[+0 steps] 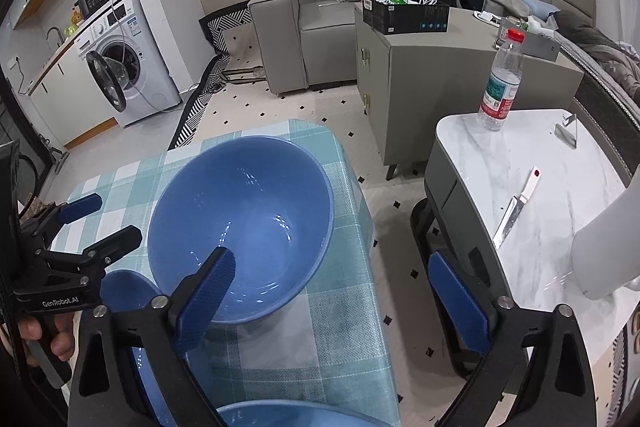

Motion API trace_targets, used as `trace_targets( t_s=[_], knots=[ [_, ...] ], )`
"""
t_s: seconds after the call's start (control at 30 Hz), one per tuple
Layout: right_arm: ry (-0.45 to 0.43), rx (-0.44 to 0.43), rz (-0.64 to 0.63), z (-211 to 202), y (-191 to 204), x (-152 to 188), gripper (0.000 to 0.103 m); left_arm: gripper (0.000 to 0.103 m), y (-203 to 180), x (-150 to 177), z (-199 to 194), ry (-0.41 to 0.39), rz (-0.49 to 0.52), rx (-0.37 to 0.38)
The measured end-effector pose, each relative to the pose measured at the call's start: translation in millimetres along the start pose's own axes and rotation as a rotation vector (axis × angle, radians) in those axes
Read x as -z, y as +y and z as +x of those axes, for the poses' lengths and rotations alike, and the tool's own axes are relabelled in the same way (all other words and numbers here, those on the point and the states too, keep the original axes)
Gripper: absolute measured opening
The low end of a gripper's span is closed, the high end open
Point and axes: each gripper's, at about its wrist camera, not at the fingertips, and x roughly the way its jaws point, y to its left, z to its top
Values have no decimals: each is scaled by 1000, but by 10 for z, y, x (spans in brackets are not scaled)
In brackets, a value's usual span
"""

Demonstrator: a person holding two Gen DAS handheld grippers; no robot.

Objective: Organize plates and bowls
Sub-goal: 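Move the left tool to a blue bowl rim while the right tool approaches another bowl, then close the left gripper on a blue bowl rim while the right gripper grips another bowl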

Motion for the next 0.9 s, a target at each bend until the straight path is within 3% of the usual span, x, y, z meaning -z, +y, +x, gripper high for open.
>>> trace_targets(
  t_s=[0.17, 0.33, 0.43, 0.53, 0.9],
  knots=[
    [39, -10, -8, 145, 19, -10, 78, 87, -50, -30, 80, 22, 26, -3],
    [63, -14, -11, 268, 11, -17, 69, 84, -98, -44, 151, 39, 43, 5],
    [74, -14, -17, 324, 13, -14, 66, 70, -118, -58, 212, 66, 54, 9],
    [89, -22, -14, 382, -8, -8, 52, 65, -132, -58, 258, 79, 50, 14],
    [102, -51, -14, 475, -68, -1, 40, 32, -230, -82, 328, 111, 68, 61]
  ],
)
